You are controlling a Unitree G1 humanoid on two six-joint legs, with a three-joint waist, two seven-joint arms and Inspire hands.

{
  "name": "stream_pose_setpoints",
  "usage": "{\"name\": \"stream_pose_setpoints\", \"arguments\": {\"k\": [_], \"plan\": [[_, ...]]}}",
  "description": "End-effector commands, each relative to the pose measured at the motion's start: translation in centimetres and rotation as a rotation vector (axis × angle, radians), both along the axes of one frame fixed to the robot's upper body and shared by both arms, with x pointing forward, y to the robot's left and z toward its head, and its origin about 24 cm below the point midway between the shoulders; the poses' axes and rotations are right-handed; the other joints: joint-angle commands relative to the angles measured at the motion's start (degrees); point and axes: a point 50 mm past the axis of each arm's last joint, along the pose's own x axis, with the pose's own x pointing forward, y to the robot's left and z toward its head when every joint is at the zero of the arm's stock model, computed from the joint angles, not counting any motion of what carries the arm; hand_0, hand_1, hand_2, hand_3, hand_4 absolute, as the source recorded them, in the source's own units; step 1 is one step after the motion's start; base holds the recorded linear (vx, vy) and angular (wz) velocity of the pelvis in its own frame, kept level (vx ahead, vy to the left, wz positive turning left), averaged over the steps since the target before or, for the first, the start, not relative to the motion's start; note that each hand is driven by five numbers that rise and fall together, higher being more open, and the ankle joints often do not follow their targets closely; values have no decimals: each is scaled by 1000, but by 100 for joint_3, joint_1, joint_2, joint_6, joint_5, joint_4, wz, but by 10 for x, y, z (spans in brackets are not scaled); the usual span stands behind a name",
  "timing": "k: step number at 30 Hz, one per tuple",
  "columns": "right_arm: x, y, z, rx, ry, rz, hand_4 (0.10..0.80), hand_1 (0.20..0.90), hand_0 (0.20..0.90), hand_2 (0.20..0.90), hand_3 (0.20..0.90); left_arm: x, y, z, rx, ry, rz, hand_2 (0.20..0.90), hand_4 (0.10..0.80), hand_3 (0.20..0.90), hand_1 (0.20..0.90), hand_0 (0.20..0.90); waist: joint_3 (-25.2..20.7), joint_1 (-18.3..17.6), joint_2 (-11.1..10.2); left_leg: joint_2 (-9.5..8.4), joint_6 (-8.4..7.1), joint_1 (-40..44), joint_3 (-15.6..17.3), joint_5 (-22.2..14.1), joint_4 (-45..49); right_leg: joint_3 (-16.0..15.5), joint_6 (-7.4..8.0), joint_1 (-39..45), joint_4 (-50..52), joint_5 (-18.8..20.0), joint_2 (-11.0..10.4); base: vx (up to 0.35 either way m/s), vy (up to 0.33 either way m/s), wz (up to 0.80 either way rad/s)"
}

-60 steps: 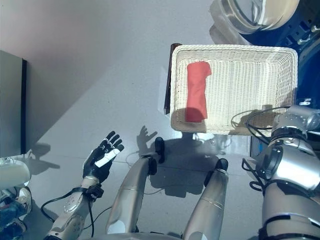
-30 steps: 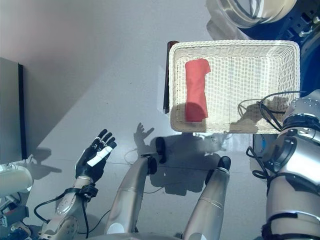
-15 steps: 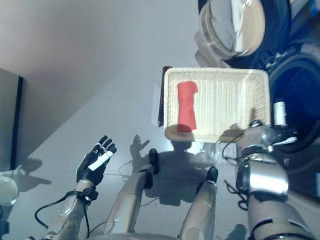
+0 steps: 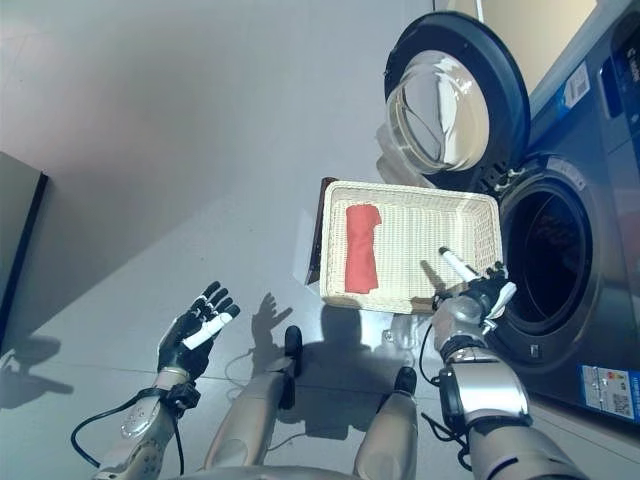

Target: Pick up the clothes and place them into the washing machine

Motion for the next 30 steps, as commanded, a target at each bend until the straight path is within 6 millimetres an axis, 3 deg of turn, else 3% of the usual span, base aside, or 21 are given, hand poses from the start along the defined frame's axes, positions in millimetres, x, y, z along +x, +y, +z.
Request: {"name": "stream_pose_setpoints", "arguments": {"k": [1, 7, 15, 16, 19, 22, 25, 26, 30], "plan": [[5, 0, 8, -180, 31, 115, 800, 900, 900, 900, 900, 15, 6, 28, 34, -190, 20, 900, 800, 900, 900, 900, -128, 132, -39, 360, -568, 181, -217, -419, 337, -45, -86, 82, -871, 1137, -87, 0, 0, 0], [12, 28, 2, -238, 105, 249, 800, 900, 900, 900, 900, 18, 5, 31, 43, -198, -1, 900, 800, 900, 900, 900, -176, 274, 54, 333, -590, 65, -268, -390, 385, -85, -87, 13, -857, 1142, -106, -13, -5, 1], [28, 30, 19, -319, 126, 277, 800, 900, 900, 900, 900, 23, -1, 39, 45, -229, -30, 900, 800, 900, 900, 900, -121, 434, 378, 278, -604, -117, -241, -319, 372, -31, -86, -219, -774, 1139, -143, -29, 13, 2], [39, 28, 36, -336, 95, 260, 800, 900, 900, 900, 900, 25, -5, 40, 41, -233, -45, 900, 800, 900, 900, 900, -56, 480, 570, 240, -591, -195, -220, -341, 406, 70, -82, -366, -694, 1106, -160, -49, 69, 2], [50, 34, 51, -386, 60, 285, 800, 900, 900, 900, 900, 24, -9, 40, 29, -229, -50, 900, 800, 900, 900, 900, -28, 493, 730, 203, -551, -235, -181, -298, 367, 152, -89, -495, -676, 1146, -180, -38, 77, -1], [70, 44, 85, -486, -18, 330, 800, 900, 900, 900, 900, 24, -17, 41, 4, -227, -70, 900, 800, 900, 900, 900, 73, 478, 1037, 154, -514, -380, -72, -331, 430, 348, -88, -830, -483, 1101, -223, -30, 80, -12], [77, 51, 97, -531, -52, 359, 800, 900, 900, 900, 900, 26, -22, 42, -10, -233, -74, 900, 800, 900, 900, 900, 139, 441, 1101, 147, -498, -492, -15, -383, 558, 459, -102, -993, -368, 1063, -208, -47, 22, -12], [84, 59, 111, -575, -93, 385, 800, 900, 900, 900, 900, 30, -27, 46, -20, -251, -85, 900, 800, 900, 900, 900, 316, 358, 1167, 121, -466, -712, 15, -506, 918, 601, -133, -1294, -25, 988, -178, -101, 17, -5], [93, 71, 131, -611, -153, 400, 800, 900, 900, 900, 900, 32, -28, 52, -28, -268, -78, 900, 800, 900, 900, 900, 570, 247, 1157, 194, -422, -1194, 69, -877, 1816, 776, -262, -1805, 833, 653, -133, -96, -1, -4]]}}
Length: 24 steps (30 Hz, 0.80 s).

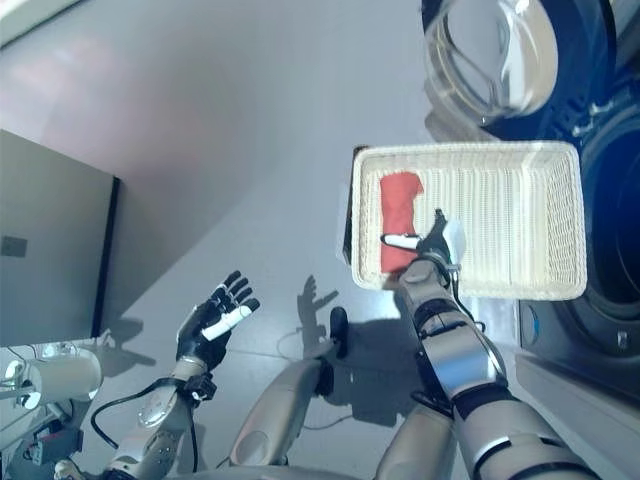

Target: Pick up the clothes and place them into the washing machine

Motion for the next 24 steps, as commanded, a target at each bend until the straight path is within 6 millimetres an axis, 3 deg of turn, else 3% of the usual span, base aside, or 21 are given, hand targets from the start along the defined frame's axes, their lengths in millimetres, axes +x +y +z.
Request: {"name": "stream_pose_setpoints", "arguments": {"k": [1, 6, 11, 12, 14, 24], "plan": [[24, 16, 58, -69, -217, 50, 800, 900, 900, 900, 900, 12, -1, 33, -22, -171, 18, 900, 800, 900, 900, 900, 247, -151, 20, 343, -426, -395, -88, -1021, 1580, 252, -254, -446, -58, 773, 35, -57, -4, 7], [27, 21, 63, -147, -187, 56, 800, 900, 900, 900, 900, 11, 1, 34, -19, -170, 34, 900, 800, 900, 900, 900, 389, -218, -40, 403, -385, -858, -59, -1388, 2416, 407, -345, -944, 761, 498, 42, -35, 9, -3], [26, 20, 53, -216, -78, 110, 800, 900, 900, 900, 900, 12, 4, 32, -3, -159, 43, 900, 800, 900, 900, 900, 412, -132, -88, 419, -348, -1083, -50, -1567, 2781, 446, -388, -1173, 1087, 354, 27, -10, 9, -3], [26, 21, 52, -215, -69, 121, 775, 864, 864, 864, 864, 12, 4, 31, -4, -158, 45, 900, 800, 900, 900, 900, 411, -125, -94, 414, -343, -1101, -43, -1580, 2792, 454, -389, -1193, 1088, 348, 21, 0, 0, 0], [25, 19, 47, -218, -38, 127, 300, 200, 200, 200, 200, 12, 5, 30, 0, -152, 50, 900, 800, 900, 900, 900, 393, -93, -108, 393, -332, -1112, -24, -1596, 2795, 445, -390, -1184, 1077, 338, -1, 14, 15, 9], [20, 10, 37, -203, -2, 115, 300, 200, 200, 200, 200, 15, 3, 30, -3, -157, 58, 900, 800, 900, 900, 900, 320, 4, -154, 341, -296, -1168, -27, -1646, 2859, 471, -408, -1248, 1145, 288, -15, 3, 4, 1]]}}
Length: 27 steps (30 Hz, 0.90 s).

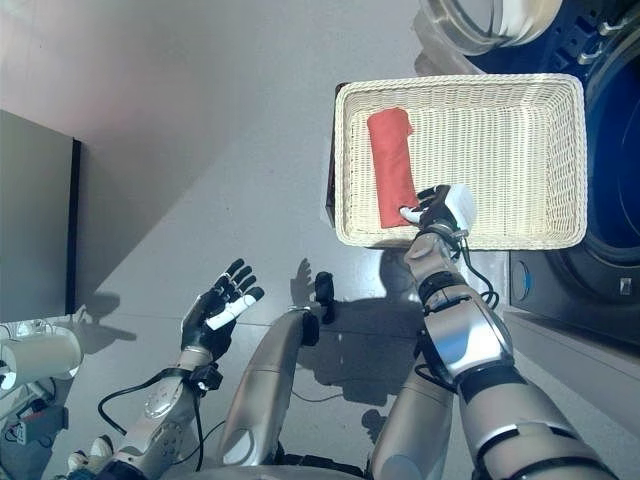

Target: Pick up the clothes and place them into the washing machine

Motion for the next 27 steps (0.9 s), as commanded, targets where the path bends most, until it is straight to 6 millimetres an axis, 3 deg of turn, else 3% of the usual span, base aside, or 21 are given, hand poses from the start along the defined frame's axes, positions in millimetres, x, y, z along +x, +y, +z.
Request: {"name": "stream_pose_setpoints", "arguments": {"k": [1, 9, 11, 13, 14, 15, 27], "plan": [[7, 12, 13, -18, -53, 52, 300, 200, 200, 200, 200, 11, 10, 25, 8, -145, 51, 900, 800, 900, 900, 900, -288, 223, -49, 130, -252, -23, -19, -921, 903, 66, -291, -244, -453, 837, -66, 0, 0, 0], [6, 13, 9, 15, -48, 37, 300, 200, 200, 200, 200, 11, 13, 26, 11, -147, 57, 900, 800, 900, 900, 900, -325, 237, -75, 131, -241, -2, -29, -903, 841, 24, -290, -206, -512, 863, -82, 0, 0, 0], [6, 15, 9, 20, -46, 37, 461, 425, 425, 425, 425, 10, 14, 25, 11, -144, 59, 900, 800, 900, 900, 900, -350, 254, -83, 129, -240, 6, -30, -887, 802, -1, -288, -190, -552, 864, -85, 0, 0, 0], [6, 16, 8, 24, -41, 35, 488, 464, 464, 464, 464, 10, 14, 26, 10, -145, 60, 900, 800, 900, 900, 900, -373, 269, -83, 128, -241, 15, -39, -860, 746, -24, -281, -179, -568, 867, -84, 8, -1, 2], [6, 16, 8, 26, -39, 29, 549, 549, 549, 549, 549, 9, 15, 26, 11, -145, 64, 900, 800, 900, 900, 900, -384, 278, -90, 134, -246, 29, -40, -849, 722, -27, -278, -164, -585, 867, -87, 14, -10, 5], [6, 16, 8, 27, -39, 26, 800, 900, 900, 900, 900, 9, 16, 27, 13, -148, 66, 900, 800, 900, 900, 900, -386, 281, -96, 138, -249, 45, -43, -845, 702, -35, -279, -149, -600, 870, -88, 11, -10, 4], [2, 18, -1, 89, -21, -48, 800, 900, 900, 900, 900, 9, 16, 25, 32, -137, 63, 900, 800, 900, 900, 900, -428, 300, -145, 146, -243, 107, -49, -829, 626, -69, -274, -105, -641, 894, -84, 0, 0, 0]]}}
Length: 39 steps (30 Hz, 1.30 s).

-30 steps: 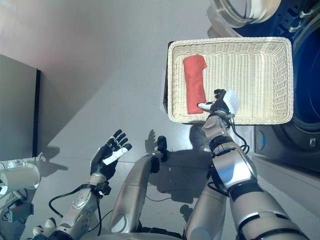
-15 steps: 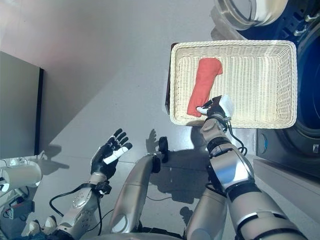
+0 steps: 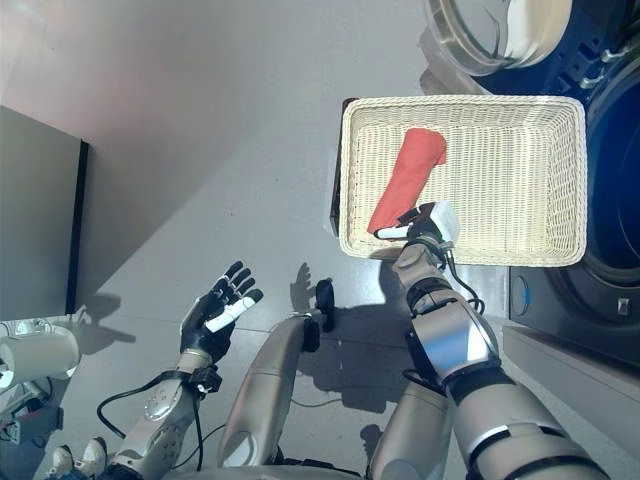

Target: Pick up the clothes and place them into the washing machine

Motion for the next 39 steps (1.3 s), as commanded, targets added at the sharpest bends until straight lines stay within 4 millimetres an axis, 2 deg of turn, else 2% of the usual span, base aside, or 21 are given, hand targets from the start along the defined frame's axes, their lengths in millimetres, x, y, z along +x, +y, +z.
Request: {"name": "stream_pose_setpoints", "arguments": {"k": [1, 6, 9, 11, 15, 19, 23, 28, 32, 39], "plan": [[7, 4, 16, 49, -92, -46, 800, 900, 900, 900, 900, 12, 15, 28, 35, -151, 49, 900, 800, 900, 900, 900, -165, 162, -71, 143, -257, 143, -48, -810, 611, 13, -271, -105, -687, 965, -50, 0, 0, 0], [4, 8, 11, -29, -83, -25, 800, 900, 900, 900, 900, 13, 16, 30, 36, -166, 56, 900, 800, 900, 900, 900, -177, 138, -90, 142, -254, 192, -38, -800, 580, 4, -260, -37, -734, 994, -59, 0, 0, 0], [0, 4, 3, -88, -48, -15, 800, 900, 900, 900, 900, 13, 17, 29, 42, -163, 65, 900, 800, 900, 900, 900, -176, 115, -107, 136, -261, 232, -46, -772, 503, -26, -251, 8, -802, 1027, -59, 0, 0, 0], [-4, -2, -4, -216, -2, 31, 800, 900, 900, 900, 900, 13, 19, 29, 43, -162, 76, 900, 800, 900, 900, 900, -172, 97, -137, 143, -264, 258, -45, -727, 426, -53, -239, 36, -881, 1080, -56, 0, 0, 0], [-11, -19, -10, -602, 135, 162, 800, 900, 900, 900, 900, 11, 21, 28, 60, -162, 68, 900, 800, 900, 900, 900, -150, 33, -217, 163, -289, 295, -65, -647, 302, -83, -218, 107, -1023, 1154, -44, 0, 0, 0], [-14, -32, -11, -808, 210, 228, 800, 900, 900, 900, 900, 8, 24, 23, 77, -147, 54, 900, 800, 900, 900, 900, -153, 1, -299, 170, -319, 371, -111, -562, 120, -173, -182, 221, -1193, 1231, -54, 8, -25, 3], [-13, -40, -5, -776, 199, 194, 800, 900, 900, 900, 900, 8, 26, 20, 82, -136, 56, 900, 800, 900, 900, 900, -158, 8, -407, 183, -381, 549, -174, -355, -252, -327, -155, 501, -1571, 1372, -25, 16, -50, 8], [-13, -40, -5, -555, 134, 119, 800, 900, 900, 900, 900, 10, 28, 15, 83, -114, 81, 900, 800, 900, 900, 900, -204, 27, -566, 186, -421, 828, -256, -148, -711, -493, -143, 834, -2023, 1541, 27, 32, -54, 5], [-15, -35, -11, -577, 129, 136, 800, 900, 900, 900, 900, 12, 28, 16, 84, -118, 89, 900, 800, 900, 900, 900, -241, 15, -639, 190, -443, 985, -284, -42, -950, -569, -117, 1037, -2268, 1639, 36, 39, -39, -1], [-18, -17, -25, -665, 157, 285, 800, 900, 900, 900, 900, 11, 35, 14, 97, -114, 122, 900, 800, 900, 900, 900, -293, -69, -801, 252, -522, 1276, -354, 155, -1371, -692, -97, 1367, -2638, 1739, 85, 36, -28, 4]]}}
